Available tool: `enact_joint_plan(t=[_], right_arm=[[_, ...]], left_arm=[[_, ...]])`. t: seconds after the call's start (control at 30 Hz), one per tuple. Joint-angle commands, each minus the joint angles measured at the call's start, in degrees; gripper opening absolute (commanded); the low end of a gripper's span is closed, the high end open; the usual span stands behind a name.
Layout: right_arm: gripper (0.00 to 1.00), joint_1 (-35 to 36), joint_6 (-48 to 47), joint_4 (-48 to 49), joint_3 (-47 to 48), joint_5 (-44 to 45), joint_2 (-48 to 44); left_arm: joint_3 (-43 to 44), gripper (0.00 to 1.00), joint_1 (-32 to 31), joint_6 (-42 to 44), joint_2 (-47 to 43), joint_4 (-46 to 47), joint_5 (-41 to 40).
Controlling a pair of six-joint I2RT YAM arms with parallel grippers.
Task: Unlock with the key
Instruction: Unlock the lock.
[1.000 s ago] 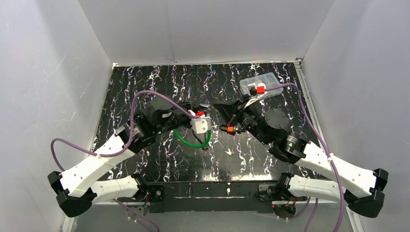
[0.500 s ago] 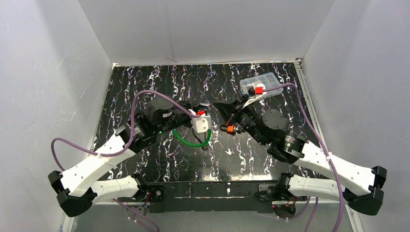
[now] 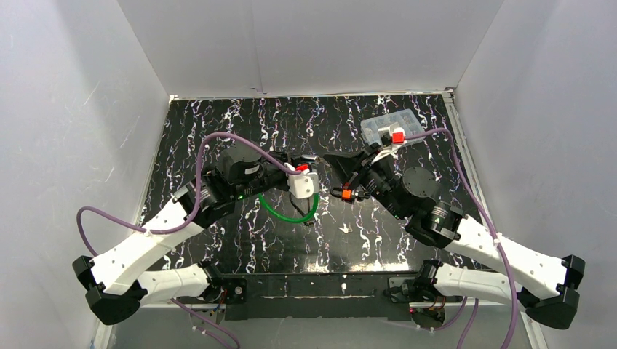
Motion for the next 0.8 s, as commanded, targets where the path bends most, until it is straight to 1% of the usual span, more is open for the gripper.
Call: enact_joint_plan(t=[0.0,0.13,0.33,0.53,0.67,0.77], right_arm=[[0.01,0.29,-0.6,0.84,0.56,-2.7,1.23],[0.01,0.32,-0.83,1.74,-0.73,-3.62,0.7],[0.01,0.31,-0.57,3.6,-2.44,-3.8,0.54],[0.01,0.32,-0.24,4.93,-3.86,-4.34,1.23],[0.01,0.31,0.08,5.5,-3.98,-3.7,1.69],[0.01,0.27,0.88,5.93,-3.86,-4.91,2.59]], left_arm=[[4.28,0.0,-1.43,-0.44,0.0,4.53,9.02],[4.25,0.0,-1.48,-0.81,0.48,5.37,9.4],[3.31,0.0,-1.95,1.29,1.16,8.33,9.95],[0.87,0.0,-2.91,1.86,1.2,12.63,8.36],[0.01,0.0,-2.97,1.88,1.55,13.5,7.14],[-0.28,0.0,-3.08,1.94,1.95,14.64,6.39]])
